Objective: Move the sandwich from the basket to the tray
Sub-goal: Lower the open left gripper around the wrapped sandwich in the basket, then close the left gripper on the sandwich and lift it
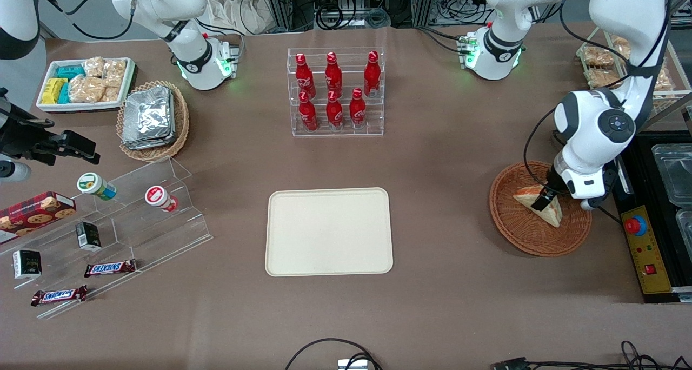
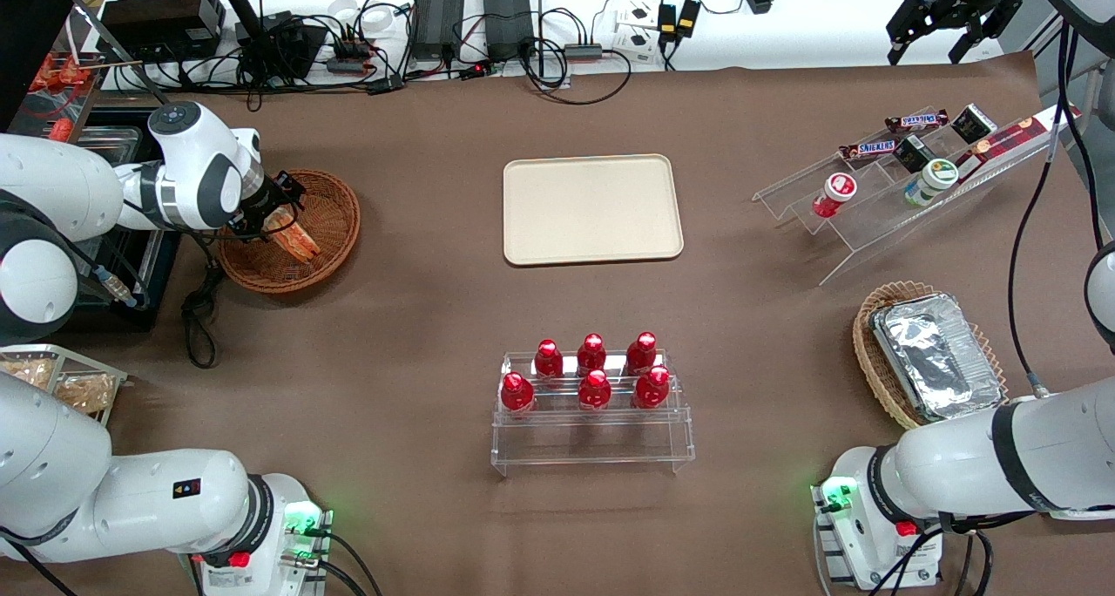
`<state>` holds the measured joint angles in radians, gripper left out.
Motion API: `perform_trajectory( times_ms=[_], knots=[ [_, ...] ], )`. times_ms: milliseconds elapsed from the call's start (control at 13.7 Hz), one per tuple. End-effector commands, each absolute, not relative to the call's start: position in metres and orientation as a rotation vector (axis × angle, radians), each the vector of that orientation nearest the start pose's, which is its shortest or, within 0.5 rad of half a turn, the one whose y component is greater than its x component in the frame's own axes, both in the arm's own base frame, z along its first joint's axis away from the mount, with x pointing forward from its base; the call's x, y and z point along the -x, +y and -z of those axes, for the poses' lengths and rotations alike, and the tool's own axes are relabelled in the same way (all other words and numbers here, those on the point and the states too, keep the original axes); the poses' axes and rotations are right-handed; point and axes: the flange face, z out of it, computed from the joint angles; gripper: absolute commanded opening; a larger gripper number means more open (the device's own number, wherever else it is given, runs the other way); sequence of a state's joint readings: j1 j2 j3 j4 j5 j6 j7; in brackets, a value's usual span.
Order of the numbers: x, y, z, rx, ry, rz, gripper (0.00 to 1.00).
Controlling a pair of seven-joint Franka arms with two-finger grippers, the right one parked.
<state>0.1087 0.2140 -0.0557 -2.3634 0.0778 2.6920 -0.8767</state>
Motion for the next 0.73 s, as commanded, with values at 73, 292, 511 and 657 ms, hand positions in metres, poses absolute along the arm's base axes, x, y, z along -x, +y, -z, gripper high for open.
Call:
perform_trajectory(
  times_ms=[73,292,511,657],
  knots=[
    [-0.5172,0.0302,-0.2366,2.864,-1.353,0.213,1.00],
    [-0.5177,0.0301,-0.2364,2.865,-1.353,0.219,0.52],
    [-0.5181,0.0301,-0.2388,2.871,-1.340,0.227,0.15],
    [-0.5187,0.0271,-0.2456,2.882,-1.314,0.235,0.14]
  ],
)
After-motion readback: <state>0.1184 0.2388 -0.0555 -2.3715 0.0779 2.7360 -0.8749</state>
